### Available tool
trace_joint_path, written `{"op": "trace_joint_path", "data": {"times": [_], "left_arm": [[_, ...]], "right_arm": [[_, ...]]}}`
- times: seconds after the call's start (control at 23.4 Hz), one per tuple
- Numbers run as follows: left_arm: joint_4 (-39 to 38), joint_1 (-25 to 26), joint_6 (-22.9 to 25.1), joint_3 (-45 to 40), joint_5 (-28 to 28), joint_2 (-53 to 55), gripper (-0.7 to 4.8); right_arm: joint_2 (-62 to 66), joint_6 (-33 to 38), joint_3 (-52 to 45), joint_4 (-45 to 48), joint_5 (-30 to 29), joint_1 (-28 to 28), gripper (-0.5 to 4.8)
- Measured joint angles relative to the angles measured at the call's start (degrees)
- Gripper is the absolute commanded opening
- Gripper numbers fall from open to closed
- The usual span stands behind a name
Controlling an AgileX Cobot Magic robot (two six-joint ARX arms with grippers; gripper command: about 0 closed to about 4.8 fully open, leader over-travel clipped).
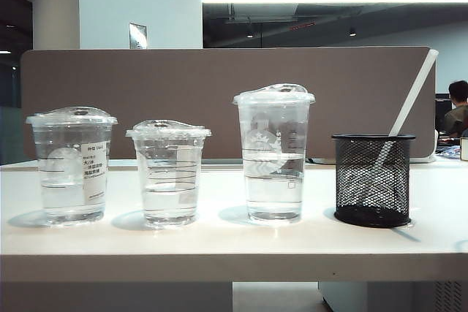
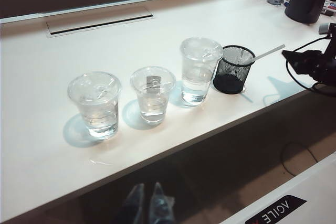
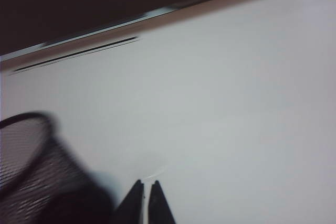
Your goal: Pick up the straw and insert it into the small coffee cup.
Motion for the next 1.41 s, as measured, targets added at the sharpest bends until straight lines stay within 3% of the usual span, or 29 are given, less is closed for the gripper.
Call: {"op": "trace_joint_path", "data": {"times": [0.13,0.3,0.39,0.64,0.73,1.41], "left_arm": [[0.0,0.0,0.0,0.0,0.0,0.0,0.22],[0.0,0.0,0.0,0.0,0.0,0.0,0.22],[0.0,0.0,0.0,0.0,0.0,0.0,0.22],[0.0,0.0,0.0,0.0,-1.0,0.0,0.22],[0.0,0.0,0.0,0.0,-1.0,0.0,0.22],[0.0,0.0,0.0,0.0,-1.0,0.0,0.22]], "right_arm": [[0.1,0.0,0.0,0.5,0.4,4.6,0.59],[0.1,0.0,0.0,1.4,2.1,9.8,0.62],[0.1,0.0,0.0,1.4,2.2,12.0,1.13],[0.1,-0.2,0.0,1.4,3.1,18.2,1.23],[0.1,-0.3,0.0,1.4,3.1,20.1,1.60],[0.1,-0.3,0.2,5.9,6.1,20.9,1.56]]}}
